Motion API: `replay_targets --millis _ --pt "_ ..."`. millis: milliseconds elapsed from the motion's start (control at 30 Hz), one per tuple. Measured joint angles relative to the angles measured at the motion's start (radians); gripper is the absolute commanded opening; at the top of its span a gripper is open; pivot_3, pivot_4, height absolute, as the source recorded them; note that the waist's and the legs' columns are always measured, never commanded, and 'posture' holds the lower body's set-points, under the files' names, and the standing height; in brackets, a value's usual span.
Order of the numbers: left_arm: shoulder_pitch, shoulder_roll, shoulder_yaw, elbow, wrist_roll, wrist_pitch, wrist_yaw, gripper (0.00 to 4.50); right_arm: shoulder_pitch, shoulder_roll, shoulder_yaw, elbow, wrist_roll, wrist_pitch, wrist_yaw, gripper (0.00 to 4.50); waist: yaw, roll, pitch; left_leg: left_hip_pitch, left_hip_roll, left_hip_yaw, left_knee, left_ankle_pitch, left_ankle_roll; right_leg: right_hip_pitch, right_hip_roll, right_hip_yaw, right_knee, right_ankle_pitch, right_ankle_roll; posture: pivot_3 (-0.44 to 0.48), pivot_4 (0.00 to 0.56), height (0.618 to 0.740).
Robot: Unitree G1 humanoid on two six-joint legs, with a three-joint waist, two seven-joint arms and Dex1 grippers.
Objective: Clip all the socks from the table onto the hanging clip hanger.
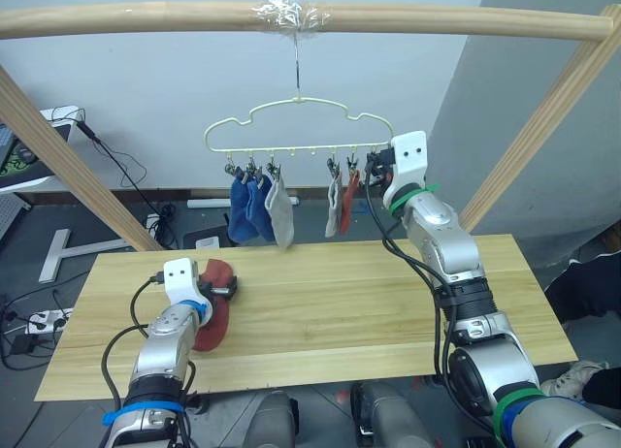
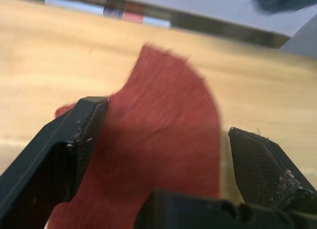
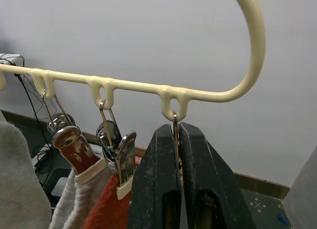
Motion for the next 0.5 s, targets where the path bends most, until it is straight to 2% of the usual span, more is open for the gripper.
replay_targets --millis 200,300,500 --pt "-0.001 0.025 0.003 0.027 0.027 -0.025 0.005 4.5 0.001 0.0 0.001 -0.003 0.0 0.007 0.001 0.02 0.0 0.0 0.0 0.0 0.0 0.0 0.0 0.0 0.0 0.0 0.0 0.0 0.0 0.0 0.0 0.04 0.192 0.74" --pt "-0.002 0.026 0.003 0.029 0.026 -0.024 0.001 3.9 0.001 0.0 0.001 -0.004 0.0 0.011 0.001 0.0 0.0 0.0 0.0 0.001 0.0 0.001 0.0 0.0 0.0 0.0 0.0 0.0 0.0 0.0 0.0 0.042 0.188 0.74" --pt "0.002 0.017 0.026 0.029 0.002 -0.015 -0.006 2.07 0.001 0.0 0.0 -0.007 0.0 0.013 0.002 0.0 0.0 0.0 0.0 0.0 0.0 0.0 0.0 0.0 0.0 0.0 0.0 0.0 0.0 0.0 0.0 0.042 0.188 0.74"
